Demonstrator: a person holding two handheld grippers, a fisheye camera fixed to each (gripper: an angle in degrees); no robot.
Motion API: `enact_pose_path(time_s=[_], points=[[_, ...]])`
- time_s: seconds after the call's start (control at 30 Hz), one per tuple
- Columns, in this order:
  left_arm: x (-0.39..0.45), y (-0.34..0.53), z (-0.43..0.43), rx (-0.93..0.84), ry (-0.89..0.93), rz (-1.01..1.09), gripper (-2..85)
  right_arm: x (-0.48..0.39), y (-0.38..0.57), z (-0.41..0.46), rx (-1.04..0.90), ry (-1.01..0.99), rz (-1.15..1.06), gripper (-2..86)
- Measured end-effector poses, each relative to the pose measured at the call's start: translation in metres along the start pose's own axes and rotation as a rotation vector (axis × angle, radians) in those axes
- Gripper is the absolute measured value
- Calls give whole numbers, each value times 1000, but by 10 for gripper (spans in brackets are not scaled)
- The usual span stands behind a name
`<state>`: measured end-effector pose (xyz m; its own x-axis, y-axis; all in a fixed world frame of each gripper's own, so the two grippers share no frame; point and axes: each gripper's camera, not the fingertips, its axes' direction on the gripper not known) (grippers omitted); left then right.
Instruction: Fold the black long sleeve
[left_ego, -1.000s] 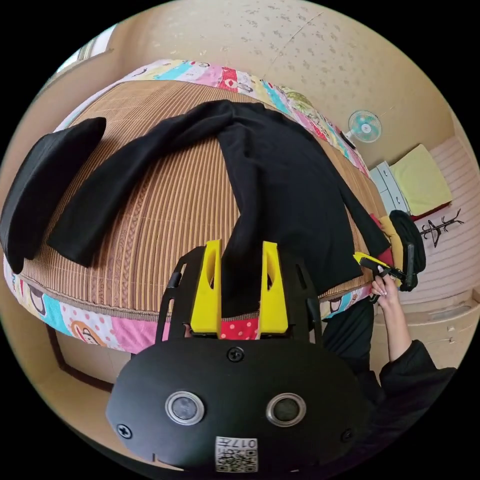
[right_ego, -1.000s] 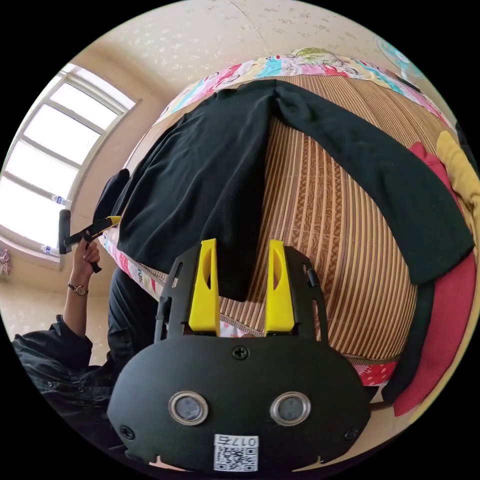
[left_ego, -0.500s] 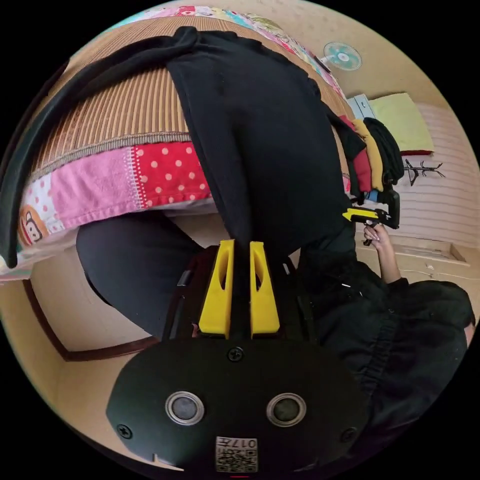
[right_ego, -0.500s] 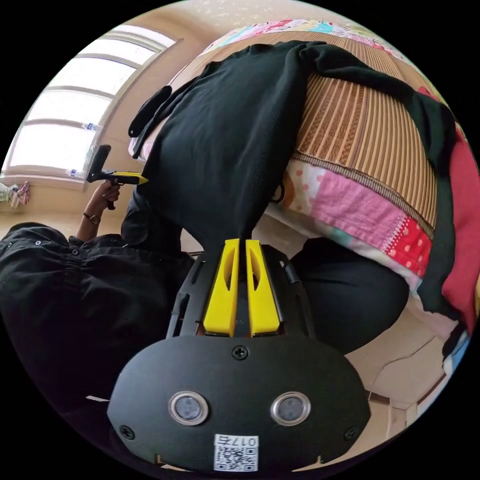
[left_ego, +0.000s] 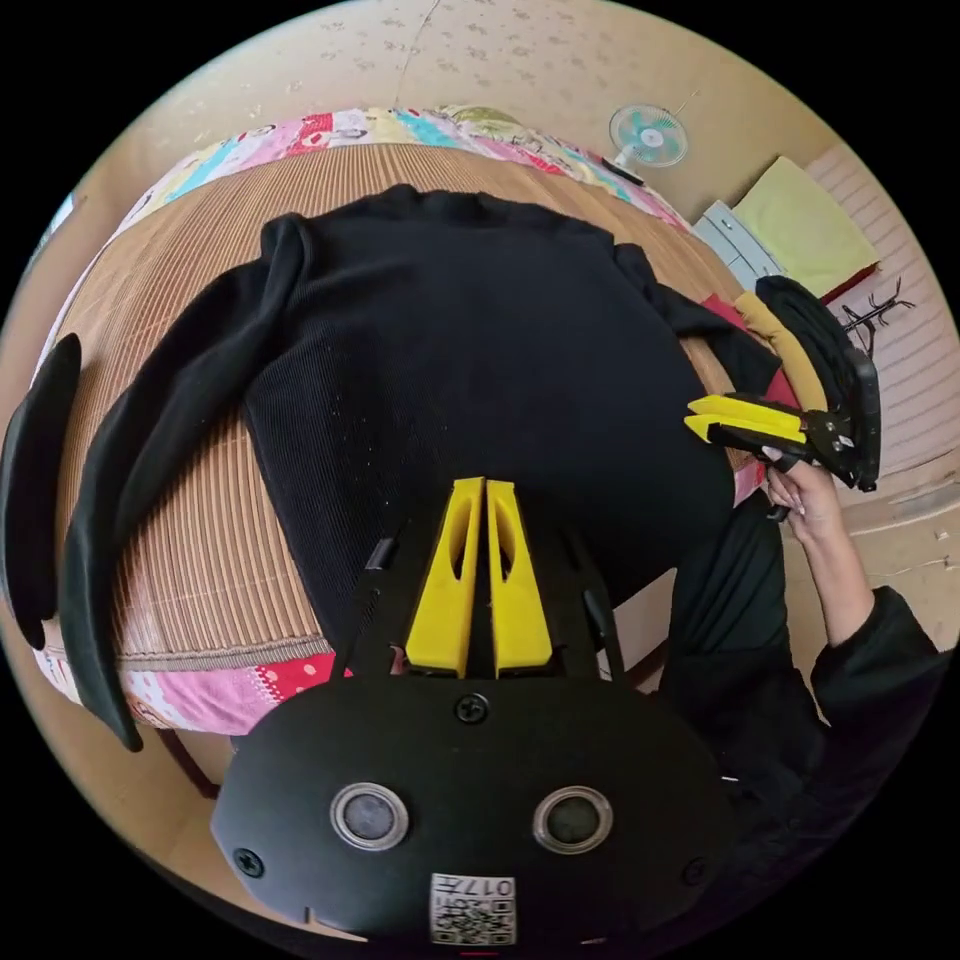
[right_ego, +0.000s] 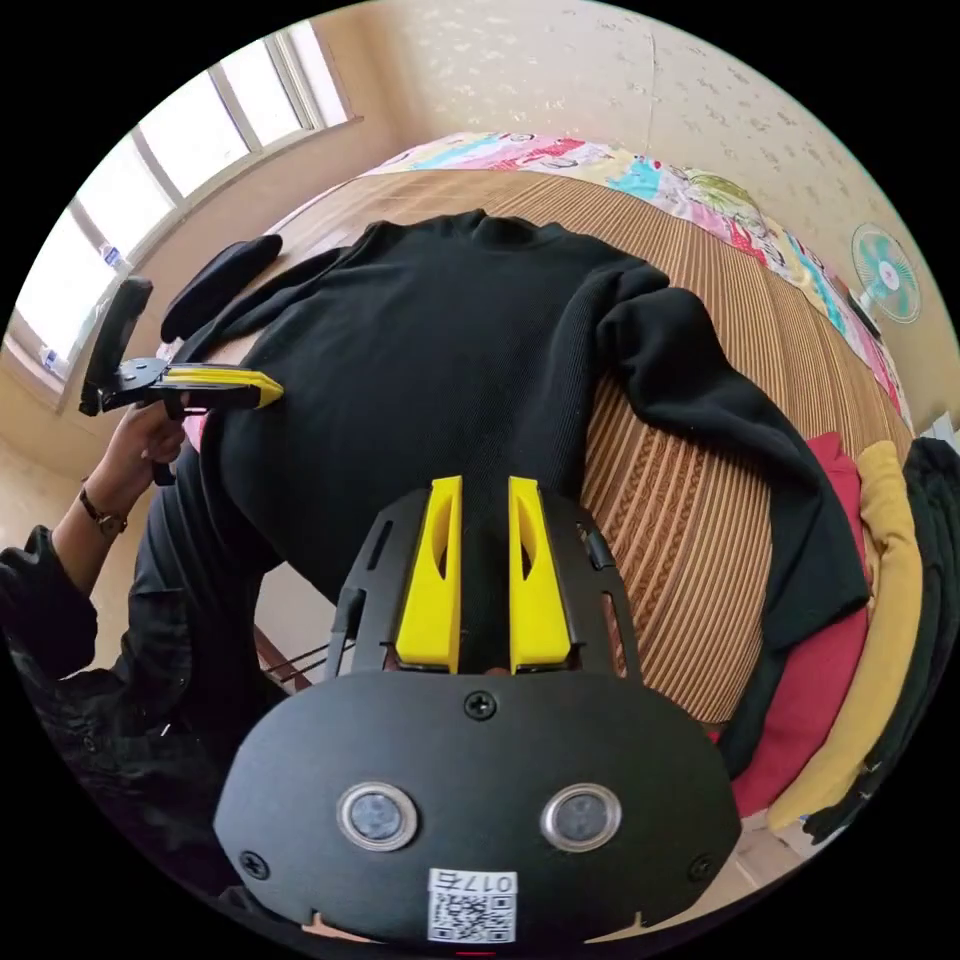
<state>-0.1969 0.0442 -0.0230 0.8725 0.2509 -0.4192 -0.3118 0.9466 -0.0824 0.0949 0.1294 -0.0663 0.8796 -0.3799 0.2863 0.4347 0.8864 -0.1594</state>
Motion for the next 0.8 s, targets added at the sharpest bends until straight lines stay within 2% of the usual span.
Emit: enact_pose_path(time_s=[0.03, 0.13, 0.2, 0.27, 0.33, 0.43, 0.57, 0.63, 0.73, 0.8], points=[[2, 9, -3, 21, -6, 1, 2, -3, 24, -6, 115, -19, 46, 60], [7, 58, -11, 64, -13, 11, -7, -9, 76, -11, 190, -100, 79, 46], [-3, 87, -14, 102, 63, -63, -9, 4, 95, -20, 211, -216, 148, 45], [-15, 96, -12, 102, 131, -123, -9, 33, 103, -31, 249, -347, 261, 48], [-25, 96, -8, 86, 179, -156, -9, 91, 111, -54, 468, -498, 482, 65], [-35, 96, -2, 60, 220, -200, -8, 164, 93, -62, 592, -630, 707, 100], [-45, 105, 1, 68, 276, -254, -7, 217, 55, -59, 550, -523, 917, 114], [-45, 109, 2, 75, 266, -235, -7, 233, 30, -56, 494, -401, 1028, 105], [-45, 116, 3, 92, 261, -254, -6, 232, -7, -62, 446, -373, 1054, 71], [-44, 120, 5, 100, 257, -263, -6, 208, -34, -87, 459, -196, 1031, 54]])
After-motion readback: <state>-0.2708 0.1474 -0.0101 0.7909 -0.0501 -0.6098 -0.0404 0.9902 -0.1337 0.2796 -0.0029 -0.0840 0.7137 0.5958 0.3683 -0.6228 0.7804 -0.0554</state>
